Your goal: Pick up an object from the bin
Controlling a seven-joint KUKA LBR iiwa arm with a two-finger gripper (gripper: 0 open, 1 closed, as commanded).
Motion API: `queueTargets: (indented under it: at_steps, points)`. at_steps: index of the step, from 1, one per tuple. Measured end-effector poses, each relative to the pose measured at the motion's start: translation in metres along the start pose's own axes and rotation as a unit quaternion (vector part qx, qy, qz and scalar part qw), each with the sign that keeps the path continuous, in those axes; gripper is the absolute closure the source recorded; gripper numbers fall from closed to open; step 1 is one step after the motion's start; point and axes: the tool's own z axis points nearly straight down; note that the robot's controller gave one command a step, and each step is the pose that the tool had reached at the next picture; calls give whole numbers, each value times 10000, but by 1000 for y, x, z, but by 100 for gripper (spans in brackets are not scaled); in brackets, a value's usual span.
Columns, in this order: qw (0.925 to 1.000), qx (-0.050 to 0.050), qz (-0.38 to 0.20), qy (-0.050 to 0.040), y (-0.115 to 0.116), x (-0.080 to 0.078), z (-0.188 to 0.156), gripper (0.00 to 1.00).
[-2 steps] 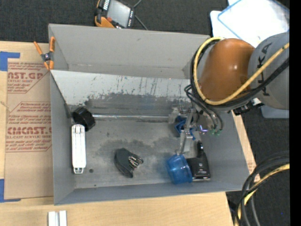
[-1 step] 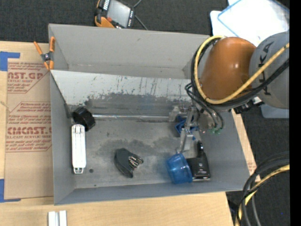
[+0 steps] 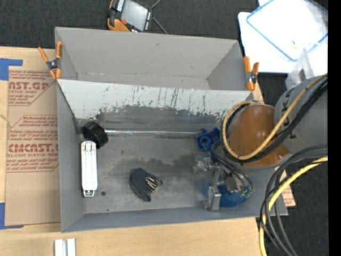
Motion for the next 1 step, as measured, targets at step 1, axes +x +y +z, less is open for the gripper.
queueTargets:
  at_steps: [1]
  points:
    - [9992,10,-403,-25,1,-8,-61,0]
